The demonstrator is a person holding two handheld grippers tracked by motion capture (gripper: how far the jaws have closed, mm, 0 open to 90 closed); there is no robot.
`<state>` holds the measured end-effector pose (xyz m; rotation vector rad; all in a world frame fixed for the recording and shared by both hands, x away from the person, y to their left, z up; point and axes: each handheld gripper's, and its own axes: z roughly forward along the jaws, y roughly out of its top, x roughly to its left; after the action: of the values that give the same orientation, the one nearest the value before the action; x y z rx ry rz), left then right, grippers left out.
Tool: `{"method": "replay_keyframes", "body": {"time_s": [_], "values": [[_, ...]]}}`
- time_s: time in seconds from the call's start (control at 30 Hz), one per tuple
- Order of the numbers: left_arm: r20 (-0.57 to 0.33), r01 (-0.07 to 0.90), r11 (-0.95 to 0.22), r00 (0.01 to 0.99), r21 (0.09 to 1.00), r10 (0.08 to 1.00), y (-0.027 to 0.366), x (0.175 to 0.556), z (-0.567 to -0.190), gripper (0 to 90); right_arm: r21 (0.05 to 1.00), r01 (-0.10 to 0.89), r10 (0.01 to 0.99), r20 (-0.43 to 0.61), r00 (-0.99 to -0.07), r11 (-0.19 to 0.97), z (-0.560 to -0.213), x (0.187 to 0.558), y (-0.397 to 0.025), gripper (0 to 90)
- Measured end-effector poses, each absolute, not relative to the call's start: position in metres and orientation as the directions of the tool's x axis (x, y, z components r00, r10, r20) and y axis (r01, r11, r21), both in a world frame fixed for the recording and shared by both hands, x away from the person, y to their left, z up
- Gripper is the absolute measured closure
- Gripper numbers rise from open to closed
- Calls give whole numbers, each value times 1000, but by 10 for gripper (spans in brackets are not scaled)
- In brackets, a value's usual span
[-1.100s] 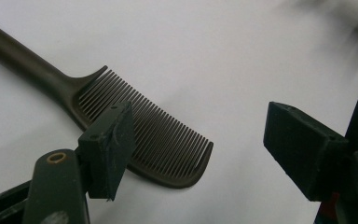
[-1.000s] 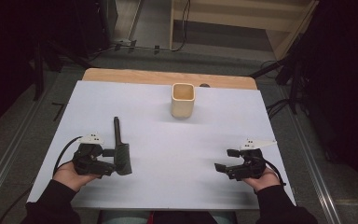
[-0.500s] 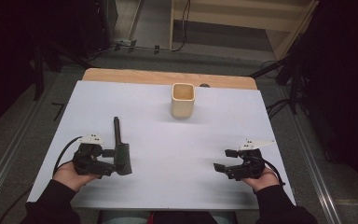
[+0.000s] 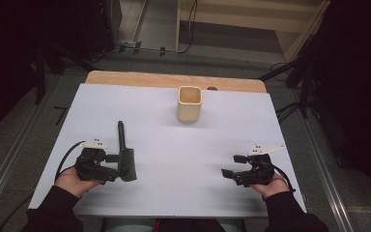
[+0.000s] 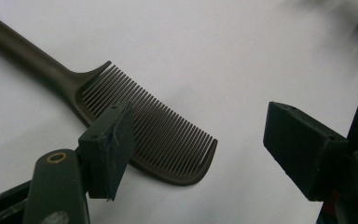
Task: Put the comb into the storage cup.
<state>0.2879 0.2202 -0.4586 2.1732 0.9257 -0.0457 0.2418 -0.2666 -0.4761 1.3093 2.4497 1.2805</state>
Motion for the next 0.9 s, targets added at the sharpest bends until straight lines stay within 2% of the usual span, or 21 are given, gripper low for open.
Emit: {"method": "replay_keyframes", "body": {"time_s": [0.33,0.9], "values": [[-331,646,-401,715,649,616,217,304,-452,259,700,653,721,289,-630,289,-476,242,-265,172],[-272,615,-437,733,656,624,207,326,-432,258,702,650,718,288,-634,292,-476,242,-264,172]]}}
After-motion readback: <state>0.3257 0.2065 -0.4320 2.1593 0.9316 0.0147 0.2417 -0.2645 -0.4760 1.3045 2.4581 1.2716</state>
